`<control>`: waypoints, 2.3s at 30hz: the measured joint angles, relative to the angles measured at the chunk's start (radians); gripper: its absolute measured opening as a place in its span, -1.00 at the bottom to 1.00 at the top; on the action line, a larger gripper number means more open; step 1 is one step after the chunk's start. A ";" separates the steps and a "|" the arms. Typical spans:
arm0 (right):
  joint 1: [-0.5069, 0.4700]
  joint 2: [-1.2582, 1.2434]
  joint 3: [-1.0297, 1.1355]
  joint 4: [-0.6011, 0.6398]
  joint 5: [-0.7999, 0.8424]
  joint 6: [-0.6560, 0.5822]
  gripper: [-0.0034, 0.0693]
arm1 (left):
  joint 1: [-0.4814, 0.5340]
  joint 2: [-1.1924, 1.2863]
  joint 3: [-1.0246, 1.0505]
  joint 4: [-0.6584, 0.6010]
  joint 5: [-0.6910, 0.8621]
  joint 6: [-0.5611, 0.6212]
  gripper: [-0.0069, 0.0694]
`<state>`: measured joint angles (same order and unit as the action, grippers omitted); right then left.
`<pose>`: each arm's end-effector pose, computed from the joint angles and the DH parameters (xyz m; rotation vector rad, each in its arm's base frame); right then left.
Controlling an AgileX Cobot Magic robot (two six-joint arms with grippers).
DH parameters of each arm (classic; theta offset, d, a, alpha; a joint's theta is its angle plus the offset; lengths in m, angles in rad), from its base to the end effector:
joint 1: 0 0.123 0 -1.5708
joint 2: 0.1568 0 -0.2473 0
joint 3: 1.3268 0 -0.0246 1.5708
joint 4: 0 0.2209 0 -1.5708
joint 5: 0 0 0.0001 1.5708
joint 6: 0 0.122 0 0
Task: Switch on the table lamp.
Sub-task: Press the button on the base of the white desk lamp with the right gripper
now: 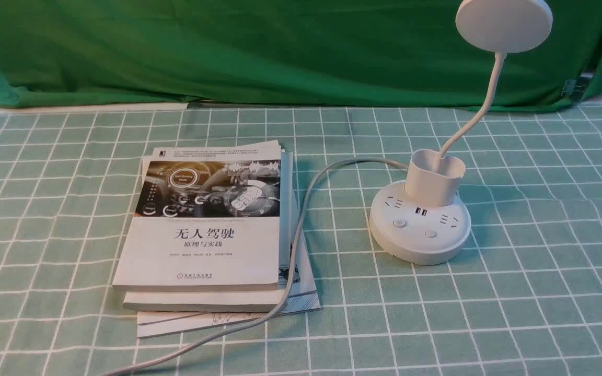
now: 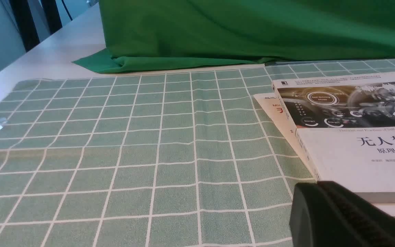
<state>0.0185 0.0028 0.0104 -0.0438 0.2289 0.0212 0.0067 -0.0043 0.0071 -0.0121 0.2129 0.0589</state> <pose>0.0948 0.0005 0.1843 -0.0271 1.7253 -0.0108 0.0946 0.0003 0.1880 0.0362 1.6990 0.0380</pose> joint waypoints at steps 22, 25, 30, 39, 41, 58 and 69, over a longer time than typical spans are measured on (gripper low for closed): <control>0.000 -0.001 0.000 0.000 -0.001 0.000 -0.24 | 0.000 0.000 0.000 0.000 -0.001 0.000 -0.76; 0.000 -0.001 0.000 0.000 -0.001 0.000 -0.24 | 0.000 0.000 0.000 0.000 -0.001 0.000 -0.76; 0.000 -0.001 0.000 0.000 -0.001 0.000 -0.24 | 0.000 0.000 0.000 0.000 -0.001 0.000 -0.76; 0.000 -0.001 0.000 -0.001 -0.002 0.097 -0.24 | 0.000 0.000 0.000 0.000 -0.001 0.000 -0.76; 0.000 -0.001 0.000 -0.001 -0.002 0.147 -0.24 | 0.000 0.000 0.000 0.000 -0.001 0.000 -0.76; 0.000 -0.001 0.000 0.099 -0.010 0.922 -0.24 | 0.000 0.000 0.000 0.000 -0.001 0.000 -0.76; 0.000 0.009 -0.080 0.098 -0.171 0.578 -0.28 | 0.000 0.000 0.000 0.000 -0.001 0.000 -0.76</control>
<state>0.0185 0.0114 -0.0698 0.0544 0.0580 0.5987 0.0067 -0.0043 0.0071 -0.0121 0.2122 0.0589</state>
